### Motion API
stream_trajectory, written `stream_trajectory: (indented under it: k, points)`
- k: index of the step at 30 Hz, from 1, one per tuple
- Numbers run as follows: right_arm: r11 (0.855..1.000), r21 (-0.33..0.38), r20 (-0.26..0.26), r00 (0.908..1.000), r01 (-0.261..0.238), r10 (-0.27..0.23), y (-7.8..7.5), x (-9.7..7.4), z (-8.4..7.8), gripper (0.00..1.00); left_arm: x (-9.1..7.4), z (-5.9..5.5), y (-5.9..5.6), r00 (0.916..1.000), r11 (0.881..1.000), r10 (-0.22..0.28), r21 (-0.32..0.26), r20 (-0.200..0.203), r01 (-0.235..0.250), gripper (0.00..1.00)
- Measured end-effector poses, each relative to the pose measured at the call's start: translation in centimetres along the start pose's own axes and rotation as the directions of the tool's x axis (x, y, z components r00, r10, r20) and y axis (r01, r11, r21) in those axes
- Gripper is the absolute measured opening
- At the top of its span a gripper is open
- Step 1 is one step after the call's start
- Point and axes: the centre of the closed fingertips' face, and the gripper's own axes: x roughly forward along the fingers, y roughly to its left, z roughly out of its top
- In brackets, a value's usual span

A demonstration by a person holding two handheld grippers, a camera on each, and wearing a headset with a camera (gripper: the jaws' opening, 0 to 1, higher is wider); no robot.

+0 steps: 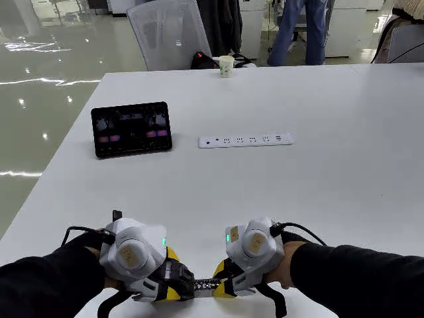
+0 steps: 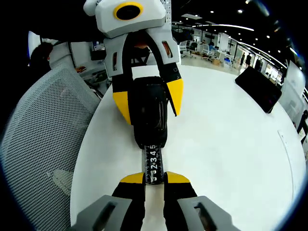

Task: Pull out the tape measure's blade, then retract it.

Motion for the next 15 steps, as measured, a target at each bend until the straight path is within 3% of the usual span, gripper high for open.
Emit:
stream_trajectory:
  k: [7,15]
  points:
    - [1.000,0.015,0.006,1.0000,0.002,-0.002,-0.28,-0.22,-0.28,0.11,0.31,0.10,0.35,0.9986,0.997,-0.027,0.067,-0.046,0.030,0.30]
    - [1.000,0.020,0.008,0.9999,0.012,-0.012,-0.72,-0.42,-0.49,0.11,0.40,0.05,0.79,0.9978,0.998,-0.036,0.050,-0.056,0.039,0.30]
